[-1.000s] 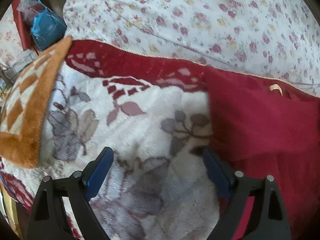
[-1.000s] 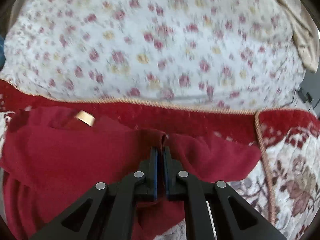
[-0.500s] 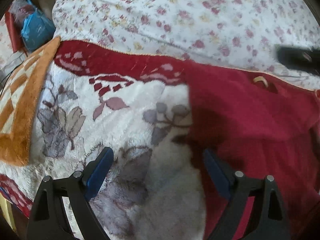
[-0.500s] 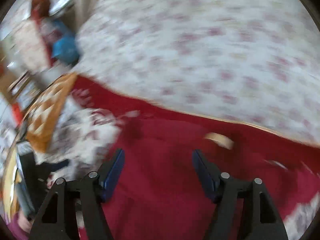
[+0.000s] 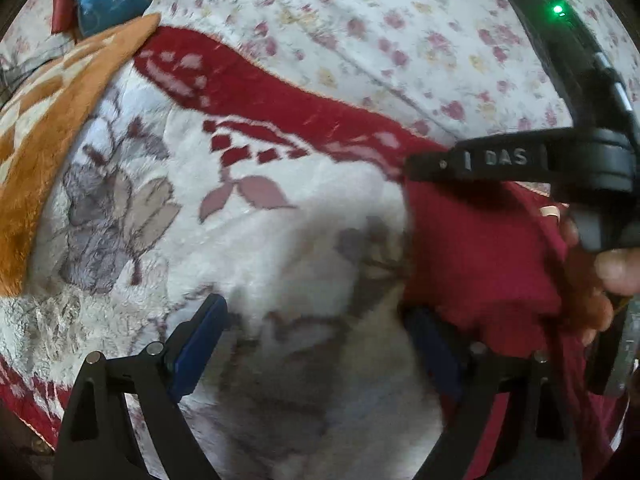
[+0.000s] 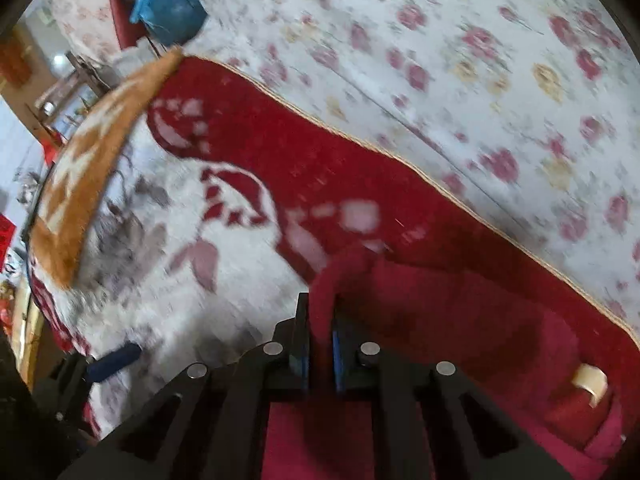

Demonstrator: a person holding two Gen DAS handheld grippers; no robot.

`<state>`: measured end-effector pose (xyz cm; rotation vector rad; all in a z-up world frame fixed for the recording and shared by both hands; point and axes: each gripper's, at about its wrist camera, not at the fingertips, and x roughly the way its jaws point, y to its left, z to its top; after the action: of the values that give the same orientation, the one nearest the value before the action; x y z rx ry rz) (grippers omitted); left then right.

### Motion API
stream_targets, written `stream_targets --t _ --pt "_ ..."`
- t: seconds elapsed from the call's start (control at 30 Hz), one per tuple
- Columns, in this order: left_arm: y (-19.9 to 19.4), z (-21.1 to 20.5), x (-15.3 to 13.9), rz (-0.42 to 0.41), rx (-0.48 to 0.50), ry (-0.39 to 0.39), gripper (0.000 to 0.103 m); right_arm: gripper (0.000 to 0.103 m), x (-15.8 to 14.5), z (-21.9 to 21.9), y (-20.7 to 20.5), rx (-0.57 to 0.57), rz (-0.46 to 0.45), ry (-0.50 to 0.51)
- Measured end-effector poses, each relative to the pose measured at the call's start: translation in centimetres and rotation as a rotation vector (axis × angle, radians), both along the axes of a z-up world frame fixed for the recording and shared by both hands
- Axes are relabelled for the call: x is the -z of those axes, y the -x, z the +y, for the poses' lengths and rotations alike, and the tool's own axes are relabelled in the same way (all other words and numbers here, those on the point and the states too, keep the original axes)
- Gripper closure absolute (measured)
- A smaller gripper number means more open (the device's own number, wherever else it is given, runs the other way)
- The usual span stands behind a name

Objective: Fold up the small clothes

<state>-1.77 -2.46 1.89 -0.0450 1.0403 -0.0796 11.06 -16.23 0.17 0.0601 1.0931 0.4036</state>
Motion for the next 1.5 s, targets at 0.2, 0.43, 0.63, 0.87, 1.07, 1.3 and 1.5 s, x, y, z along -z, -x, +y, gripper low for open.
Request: stream_targets --t 0.2,0.43,0.63,0.87,1.07,1.3,1.5 --pt "-0.1 0.3 -1.1 0.014 0.008 0.024 0.013 0.058 -0.7 -1.7 1.3 0.070 0.035 -0.039" --pt "0.8 0.6 -4.5 -0.117 -0.022 -0.038 0.013 0.034 -5.6 -9.7 10.0 0.190 -0.102 0.146" --pt "-0.4 -2.0 -3.6 -0.090 0.022 0.007 0.013 0.034 -0.9 -15.0 12.8 0.373 0.018 0.192" --pt "-1.3 -4.2 -0.2 -0.009 0.038 -0.110 0.013 0.034 -2.8 -15.0 13.5 0.386 -0.059 0.235" --pt "-1.2 -3.6 0.0 -0.005 0.032 -0.090 0.011 0.030 -3.3 -15.5 11.4 0.361 -0.116 0.215" --pt "-1.1 -3.8 -0.1 -0.007 0.042 -0.102 0.010 0.037 -0.9 -10.5 6.2 0.109 -0.153 0.274" --pt "-1.4 -3.5 0.0 0.007 0.043 -0.089 0.009 0.098 -0.3 -10.4 6.1 0.051 -0.131 0.250"
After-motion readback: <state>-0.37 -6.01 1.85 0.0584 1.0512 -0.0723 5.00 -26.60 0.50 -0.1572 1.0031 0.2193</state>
